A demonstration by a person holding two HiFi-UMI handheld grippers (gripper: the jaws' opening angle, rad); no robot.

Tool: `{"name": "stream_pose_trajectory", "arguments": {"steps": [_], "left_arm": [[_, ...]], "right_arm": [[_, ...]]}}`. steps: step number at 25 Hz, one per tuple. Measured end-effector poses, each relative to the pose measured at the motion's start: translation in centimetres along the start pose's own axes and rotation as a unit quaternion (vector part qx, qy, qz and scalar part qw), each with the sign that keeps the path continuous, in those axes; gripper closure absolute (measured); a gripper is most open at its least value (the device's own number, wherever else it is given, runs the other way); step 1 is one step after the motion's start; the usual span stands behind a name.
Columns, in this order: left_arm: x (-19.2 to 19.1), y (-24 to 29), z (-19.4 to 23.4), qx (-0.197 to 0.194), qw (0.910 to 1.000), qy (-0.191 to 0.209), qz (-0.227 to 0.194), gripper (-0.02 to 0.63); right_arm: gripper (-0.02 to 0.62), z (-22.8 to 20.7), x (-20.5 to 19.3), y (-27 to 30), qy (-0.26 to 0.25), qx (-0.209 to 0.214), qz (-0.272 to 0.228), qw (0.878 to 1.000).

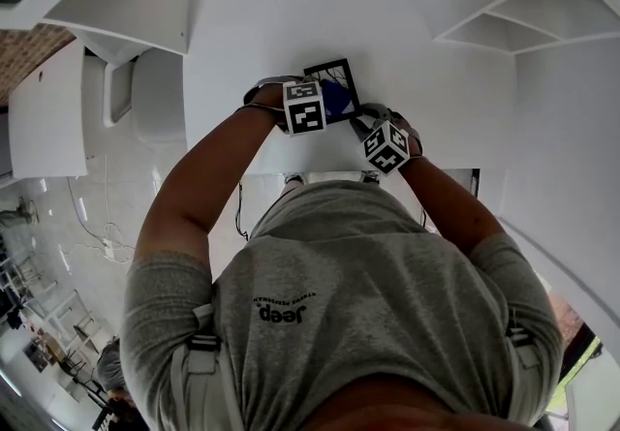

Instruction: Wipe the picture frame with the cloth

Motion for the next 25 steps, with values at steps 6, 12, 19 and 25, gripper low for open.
{"name": "stream_pose_trajectory", "arguments": {"steps": [6,12,19,25], "left_arm": [[4.8,0.9,1.8,0.014,0.9991,0.022,-0.032,0.546],[7.0,2.8,2.5,0.006,0.9989,0.025,-0.039,0.546],[7.3,3.7,2.2,0.002,0.9991,0.035,-0.025,0.546],[4.7,3.5,0.6,-0.018,0.9987,0.047,0.007,0.546]], "right_arm": [[0.503,0.3,-0.3,0.0,-0.003,-0.013,-0.017,1.0],[0.503,0.4,-0.2,0.1,0.001,-0.01,-0.018,1.0],[0.503,0.1,-0.3,0.1,0.002,-0.008,-0.019,1.0],[0.502,0.0,-0.4,0.0,0.004,-0.004,-0.016,1.0]]}}
Point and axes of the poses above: the fingertips, and each gripper's own axes: y forward along the fingers, z to its left, x out of its top, the point moved 7 cm from there along -y, backward along the fingers, and after that the axes turned 14 degrees about y, right-handed, at the moved point
